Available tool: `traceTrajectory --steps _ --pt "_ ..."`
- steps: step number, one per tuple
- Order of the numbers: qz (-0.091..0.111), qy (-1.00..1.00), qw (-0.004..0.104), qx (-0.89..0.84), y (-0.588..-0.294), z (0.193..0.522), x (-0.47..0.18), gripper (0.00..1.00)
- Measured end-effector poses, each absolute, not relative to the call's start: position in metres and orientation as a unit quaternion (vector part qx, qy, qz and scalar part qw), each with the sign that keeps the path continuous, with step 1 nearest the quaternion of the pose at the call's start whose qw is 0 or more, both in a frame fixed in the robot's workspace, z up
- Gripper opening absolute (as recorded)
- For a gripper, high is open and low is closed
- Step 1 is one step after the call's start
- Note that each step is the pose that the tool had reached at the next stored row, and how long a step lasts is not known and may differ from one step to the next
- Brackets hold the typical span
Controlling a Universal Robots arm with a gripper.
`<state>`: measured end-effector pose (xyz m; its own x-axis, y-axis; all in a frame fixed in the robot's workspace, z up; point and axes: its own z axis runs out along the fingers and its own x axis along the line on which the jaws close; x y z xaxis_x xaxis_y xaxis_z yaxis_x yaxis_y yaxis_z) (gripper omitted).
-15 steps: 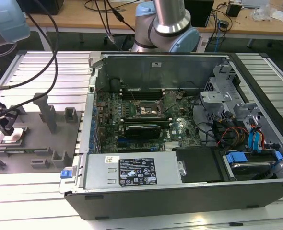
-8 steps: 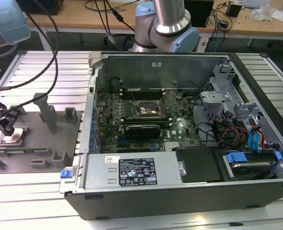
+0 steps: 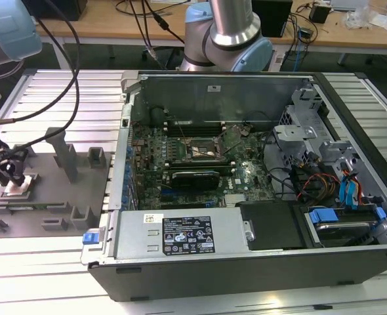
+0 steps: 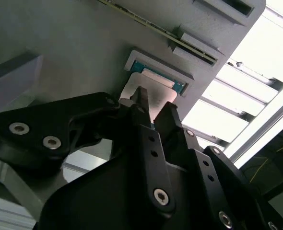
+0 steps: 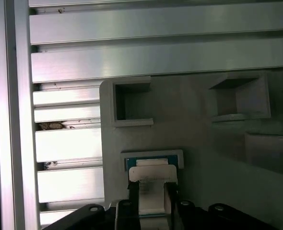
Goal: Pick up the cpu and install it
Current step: 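Pick up the cpu and move it towards the insertion slot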
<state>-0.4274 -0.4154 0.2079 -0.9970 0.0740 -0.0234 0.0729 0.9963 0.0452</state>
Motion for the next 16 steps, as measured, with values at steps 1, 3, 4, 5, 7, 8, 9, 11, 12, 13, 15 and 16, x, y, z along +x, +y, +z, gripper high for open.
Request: traceTrajectory --steps 1,3,4,5,7,8,9,11,12,13,15,16 --pt "0.022 0.999 0.013 0.037 -0.4154 0.2079 -0.4274 0.42" --pt "0.022 0.999 0.013 0.037 -0.4154 0.2078 -0.4274 0.48" --pt "0.022 0.999 0.013 0.037 -0.4154 0.2078 -0.4274 0.55" --pt "0.022 0.999 0.013 0.037 -0.4154 0.2077 -0.4274 0.55" --pt "0.022 0.999 0.013 0.037 -0.4154 0.2077 -0.4274 0.55" --pt "0.022 0.999 0.013 0.037 -0.4154 0.2076 -0.4274 0.55" --pt "0.022 0.999 0.013 0.037 -0.4154 0.2076 -0.4273 0.55" --pt "0.022 0.999 0.013 0.037 -0.4154 0.2071 -0.4274 0.55" --pt "0.022 0.999 0.013 0.037 -0.4154 0.2067 -0.4273 0.55" --pt "0.022 0.999 0.013 0.037 -0.4154 0.2065 -0.4273 0.55" --pt "0.022 0.999 0.013 0.034 -0.4154 0.2056 -0.4257 0.55" --pt "0.022 0.999 0.013 0.033 -0.4154 0.2052 -0.4252 0.55"
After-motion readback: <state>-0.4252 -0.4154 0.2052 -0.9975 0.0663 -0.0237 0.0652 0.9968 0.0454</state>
